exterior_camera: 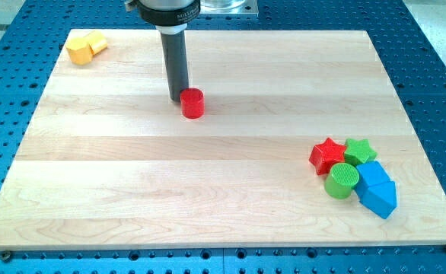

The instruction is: Move the yellow hexagon into the red circle

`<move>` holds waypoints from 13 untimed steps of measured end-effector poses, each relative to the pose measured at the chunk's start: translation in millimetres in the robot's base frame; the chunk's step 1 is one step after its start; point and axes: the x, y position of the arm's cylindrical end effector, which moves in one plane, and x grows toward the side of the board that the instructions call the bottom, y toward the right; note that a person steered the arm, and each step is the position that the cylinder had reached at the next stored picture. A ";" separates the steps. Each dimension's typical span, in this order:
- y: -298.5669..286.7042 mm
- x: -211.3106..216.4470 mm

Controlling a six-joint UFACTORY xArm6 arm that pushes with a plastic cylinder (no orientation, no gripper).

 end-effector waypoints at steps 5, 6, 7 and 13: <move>-214.8 -105.8; -148.8 -108.0; -71.4 -98.0; -14.7 -0.4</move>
